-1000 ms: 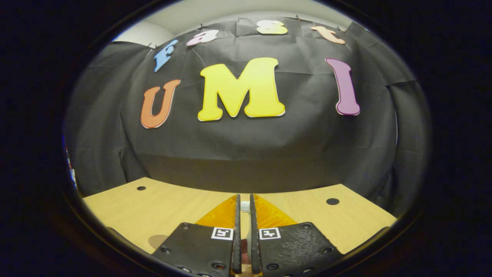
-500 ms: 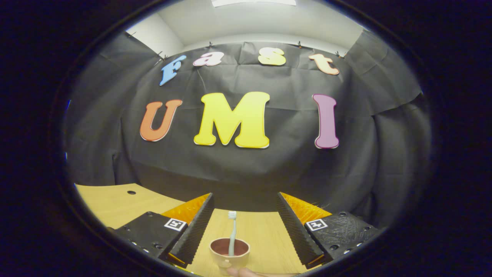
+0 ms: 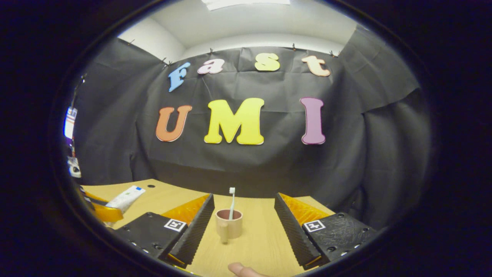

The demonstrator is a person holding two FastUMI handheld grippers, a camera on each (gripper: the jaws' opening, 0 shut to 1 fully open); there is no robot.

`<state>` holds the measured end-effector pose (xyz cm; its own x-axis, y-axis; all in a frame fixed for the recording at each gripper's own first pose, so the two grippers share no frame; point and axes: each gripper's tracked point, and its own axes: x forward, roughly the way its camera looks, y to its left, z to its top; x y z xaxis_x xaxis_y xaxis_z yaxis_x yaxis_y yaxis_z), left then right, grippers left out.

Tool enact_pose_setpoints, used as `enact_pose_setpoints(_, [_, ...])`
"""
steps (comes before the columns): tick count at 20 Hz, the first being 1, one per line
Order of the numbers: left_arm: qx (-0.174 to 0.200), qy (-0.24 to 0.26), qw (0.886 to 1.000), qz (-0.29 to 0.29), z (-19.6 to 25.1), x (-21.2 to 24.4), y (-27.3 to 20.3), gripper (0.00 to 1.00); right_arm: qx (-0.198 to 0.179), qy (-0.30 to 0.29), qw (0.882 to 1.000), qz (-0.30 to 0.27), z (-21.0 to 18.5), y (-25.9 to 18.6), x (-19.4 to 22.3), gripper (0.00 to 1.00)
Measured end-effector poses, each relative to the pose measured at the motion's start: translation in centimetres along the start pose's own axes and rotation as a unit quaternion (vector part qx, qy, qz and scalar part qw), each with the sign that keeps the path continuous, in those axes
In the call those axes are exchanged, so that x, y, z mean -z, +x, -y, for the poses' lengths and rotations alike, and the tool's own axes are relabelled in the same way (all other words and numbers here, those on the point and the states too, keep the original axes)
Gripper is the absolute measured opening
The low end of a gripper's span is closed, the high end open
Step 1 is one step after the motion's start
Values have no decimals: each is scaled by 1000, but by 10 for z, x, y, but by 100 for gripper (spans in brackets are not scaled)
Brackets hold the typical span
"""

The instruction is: Put the toothbrush and toothpaste on the desktop into the cup, then pick up the cup and place it on the coaster on the desktop.

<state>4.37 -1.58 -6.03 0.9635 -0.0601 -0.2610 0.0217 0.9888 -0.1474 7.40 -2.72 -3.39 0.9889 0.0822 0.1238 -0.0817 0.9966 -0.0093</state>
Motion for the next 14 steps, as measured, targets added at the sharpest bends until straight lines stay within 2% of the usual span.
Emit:
enact_pose_setpoints(3, [-11, 3, 1000, 21, 9, -34, 21, 40, 18, -11, 1000, 13, 27, -32, -6, 97])
enact_pose_setpoints(4, [-11, 5, 1000, 27, 13, -45, 29, 40, 15, -5, 1000, 6, 28, -36, 0, 95])
enact_pose_setpoints(5, [-9, 7, 999, 31, 19, -54, 37, 40, 18, 3, 1000, -3, 33, -39, 7, 98])
enact_pose_setpoints(6, [-5, 8, 999, 35, 24, -62, 44, 40, 25, 12, 999, -16, 41, -46, 16, 95])
enact_pose_setpoints(7, [-1, 11, 999, 41, 30, -70, 54, 40, 55, 16, 998, -18, 56, -52, 23, 95])
enact_pose_setpoints(9, [7, 22, 998, 50, 45, -83, 80, 40, 80, 1, 997, -22, 74, -56, 40, 95])
enact_pose_setpoints(11, [41, 8, 997, 71, 68, -99, 107, 40, 86, 6, 996, -26, 85, -57, 49, 93])
enact_pose_setpoints(12, [60, 1, 995, 80, 81, -106, 118, 40, 89, 8, 996, -25, 89, -57, 51, 96])
enact_pose_setpoints(14, [88, 4, 992, 89, 104, -111, 138, 40, 94, 19, 995, -29, 97, -56, 60, 96])
